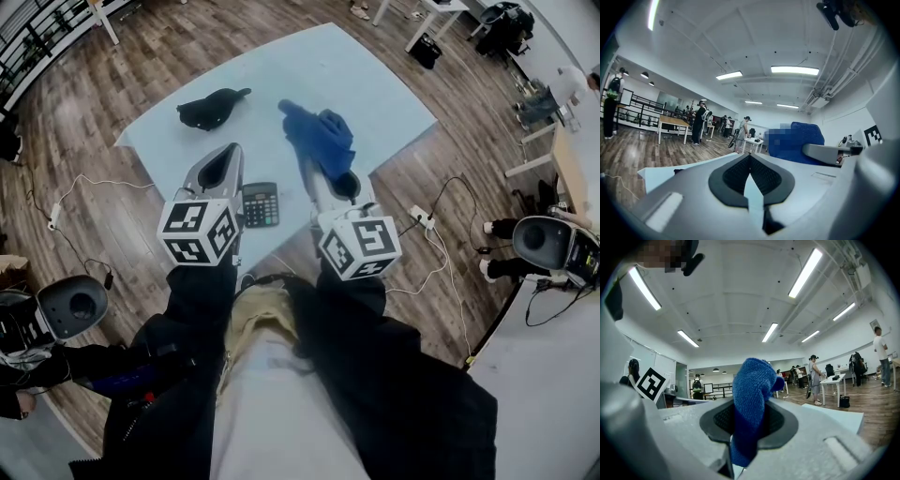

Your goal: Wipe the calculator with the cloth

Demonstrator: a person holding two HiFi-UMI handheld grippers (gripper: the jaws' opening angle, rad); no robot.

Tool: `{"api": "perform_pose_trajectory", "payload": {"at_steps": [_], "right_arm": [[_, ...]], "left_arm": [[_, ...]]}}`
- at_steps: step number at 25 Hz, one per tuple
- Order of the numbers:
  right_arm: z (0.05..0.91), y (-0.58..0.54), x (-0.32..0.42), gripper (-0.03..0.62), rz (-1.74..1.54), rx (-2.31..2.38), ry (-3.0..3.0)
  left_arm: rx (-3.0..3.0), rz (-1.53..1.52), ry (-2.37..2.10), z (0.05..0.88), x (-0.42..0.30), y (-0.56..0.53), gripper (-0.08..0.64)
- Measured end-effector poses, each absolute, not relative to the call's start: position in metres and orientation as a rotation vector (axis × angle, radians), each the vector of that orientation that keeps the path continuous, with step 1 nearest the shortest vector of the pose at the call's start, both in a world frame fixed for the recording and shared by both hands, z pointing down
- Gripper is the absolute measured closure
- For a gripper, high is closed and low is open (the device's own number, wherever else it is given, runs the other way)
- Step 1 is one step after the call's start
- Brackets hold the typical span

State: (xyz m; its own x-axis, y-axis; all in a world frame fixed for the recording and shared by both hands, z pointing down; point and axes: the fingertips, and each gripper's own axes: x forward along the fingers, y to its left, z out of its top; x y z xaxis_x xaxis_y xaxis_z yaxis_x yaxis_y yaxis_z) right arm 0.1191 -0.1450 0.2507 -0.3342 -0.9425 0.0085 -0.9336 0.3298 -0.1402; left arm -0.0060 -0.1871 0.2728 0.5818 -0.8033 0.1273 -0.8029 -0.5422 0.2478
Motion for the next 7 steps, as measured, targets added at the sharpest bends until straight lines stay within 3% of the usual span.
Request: {"api": "perform_pose_trajectory", "payload": {"at_steps": [7], "right_arm": [[0.2533,-0.1463,0.1205,0.502,-0.189,-1.766,2.501]], "left_arm": [[2.53,0.004,-1.321,0.277,-0.0053,-0.1883,0.56]]}}
